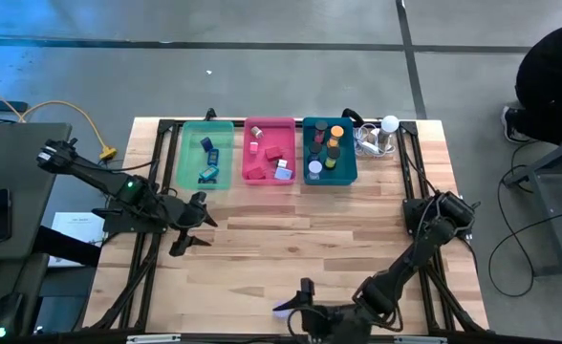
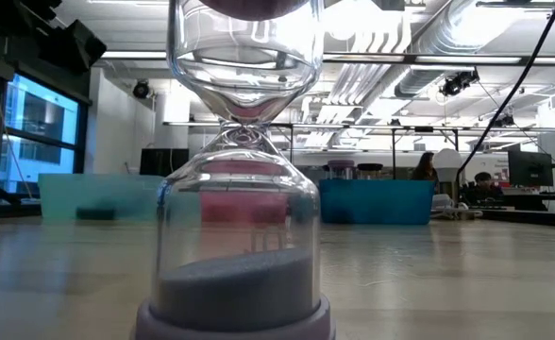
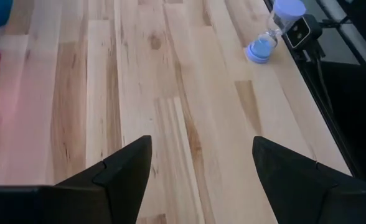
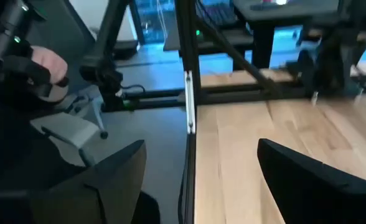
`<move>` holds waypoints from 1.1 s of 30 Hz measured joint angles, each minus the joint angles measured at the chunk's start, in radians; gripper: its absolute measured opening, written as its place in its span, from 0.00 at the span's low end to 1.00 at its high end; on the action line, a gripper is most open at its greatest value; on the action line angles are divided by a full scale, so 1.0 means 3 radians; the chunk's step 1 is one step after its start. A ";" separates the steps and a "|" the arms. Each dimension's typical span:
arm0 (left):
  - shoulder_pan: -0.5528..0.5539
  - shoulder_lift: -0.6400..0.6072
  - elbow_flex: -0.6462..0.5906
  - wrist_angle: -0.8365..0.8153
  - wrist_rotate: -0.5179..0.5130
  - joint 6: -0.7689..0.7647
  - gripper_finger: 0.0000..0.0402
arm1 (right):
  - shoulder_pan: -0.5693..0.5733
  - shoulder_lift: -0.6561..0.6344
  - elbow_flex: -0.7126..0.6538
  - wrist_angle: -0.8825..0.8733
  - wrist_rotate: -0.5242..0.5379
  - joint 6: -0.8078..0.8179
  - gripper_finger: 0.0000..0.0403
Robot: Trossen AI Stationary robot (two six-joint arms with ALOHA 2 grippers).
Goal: Pick & Place Office items
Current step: Put the purple hourglass into the blue bin
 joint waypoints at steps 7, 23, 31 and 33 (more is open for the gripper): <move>-0.0057 0.0000 0.0000 -0.0006 0.0166 -0.0142 0.68 | 0.0043 0.0000 0.0166 0.0043 0.0210 -0.0093 0.70; -0.0537 -0.0001 -0.0126 -0.0003 0.0219 -0.0326 0.68 | -0.0079 0.0505 0.0553 -0.0728 0.0206 0.0563 0.69; -0.0544 0.0000 -0.0316 0.0102 0.0164 -0.0327 0.68 | 0.0005 0.0672 0.0550 -0.1324 0.0359 0.1129 0.69; -0.0544 0.0000 -0.0340 0.0125 0.0165 -0.0328 0.68 | -0.0011 0.0733 0.0547 -0.1315 0.0351 0.1137 0.69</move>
